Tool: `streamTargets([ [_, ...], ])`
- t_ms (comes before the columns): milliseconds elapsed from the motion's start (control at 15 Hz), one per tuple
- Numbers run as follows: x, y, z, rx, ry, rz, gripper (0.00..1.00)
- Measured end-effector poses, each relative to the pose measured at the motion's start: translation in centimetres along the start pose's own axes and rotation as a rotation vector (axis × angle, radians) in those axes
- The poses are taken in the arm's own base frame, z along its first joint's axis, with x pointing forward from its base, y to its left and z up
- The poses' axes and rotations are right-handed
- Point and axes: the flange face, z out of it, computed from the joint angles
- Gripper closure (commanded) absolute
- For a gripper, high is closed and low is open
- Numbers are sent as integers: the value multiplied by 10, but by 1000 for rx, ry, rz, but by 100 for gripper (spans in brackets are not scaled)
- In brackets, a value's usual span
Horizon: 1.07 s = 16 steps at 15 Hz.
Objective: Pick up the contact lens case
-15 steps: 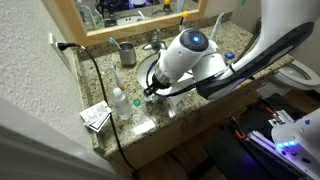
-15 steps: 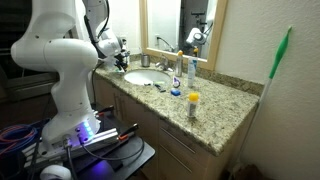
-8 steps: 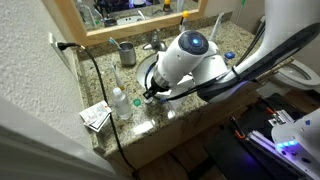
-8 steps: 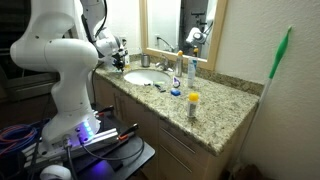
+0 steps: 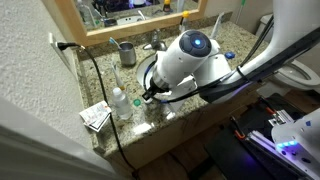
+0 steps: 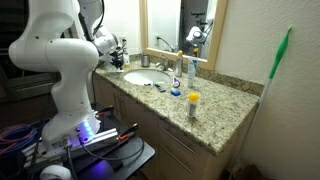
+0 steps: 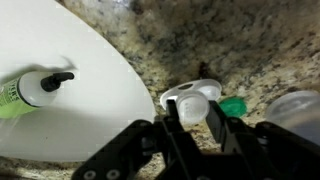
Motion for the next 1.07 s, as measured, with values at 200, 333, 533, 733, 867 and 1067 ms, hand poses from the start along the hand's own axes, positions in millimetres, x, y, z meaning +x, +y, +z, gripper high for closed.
streamTargets([
  [200,-10,-6,-5,-28,-29,-9,63],
  [333,-25,-6,-1,-65,-83,-3,66],
  [533,-36,-4,1,-83,-139,22,42],
  [733,-33,2,2,-66,-167,60,28],
  [867,-32,8,4,-66,-178,75,14],
  [1067,-33,8,-3,-61,-173,73,0],
])
